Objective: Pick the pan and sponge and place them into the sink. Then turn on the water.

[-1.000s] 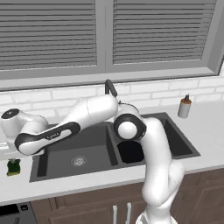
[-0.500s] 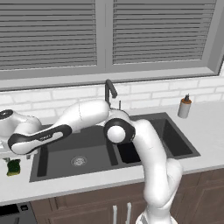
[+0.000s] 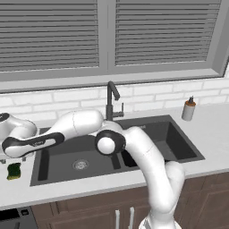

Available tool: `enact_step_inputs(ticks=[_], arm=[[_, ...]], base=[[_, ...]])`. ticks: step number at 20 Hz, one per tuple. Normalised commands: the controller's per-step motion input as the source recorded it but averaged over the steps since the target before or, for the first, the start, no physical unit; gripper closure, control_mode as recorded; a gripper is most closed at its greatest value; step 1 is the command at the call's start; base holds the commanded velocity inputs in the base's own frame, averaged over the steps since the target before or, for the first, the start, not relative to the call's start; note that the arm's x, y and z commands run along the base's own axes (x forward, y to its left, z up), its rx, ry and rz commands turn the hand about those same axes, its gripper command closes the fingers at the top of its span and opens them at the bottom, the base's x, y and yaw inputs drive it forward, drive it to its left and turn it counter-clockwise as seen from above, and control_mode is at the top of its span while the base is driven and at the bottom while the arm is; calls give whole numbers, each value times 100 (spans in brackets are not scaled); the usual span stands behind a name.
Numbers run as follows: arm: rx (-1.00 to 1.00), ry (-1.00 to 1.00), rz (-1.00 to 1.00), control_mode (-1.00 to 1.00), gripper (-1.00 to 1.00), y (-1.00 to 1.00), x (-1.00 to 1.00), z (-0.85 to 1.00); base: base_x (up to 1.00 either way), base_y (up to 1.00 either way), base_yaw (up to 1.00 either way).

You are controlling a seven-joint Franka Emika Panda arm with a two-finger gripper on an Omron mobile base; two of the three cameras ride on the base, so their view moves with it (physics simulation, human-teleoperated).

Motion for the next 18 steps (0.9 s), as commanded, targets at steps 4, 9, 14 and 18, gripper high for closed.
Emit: enact_step_inputs(ticks=[4, 9, 14, 18], arm=[[0, 0, 0, -100, -100, 4, 0, -27], [0, 0, 0, -100, -100, -1, 0, -26], [0, 0, 0, -100, -100, 0, 0, -27], [0, 0, 0, -100, -100, 0, 0, -29]], base=[[0, 0, 0], [0, 0, 0], [0, 0, 0], [0, 0, 0]])
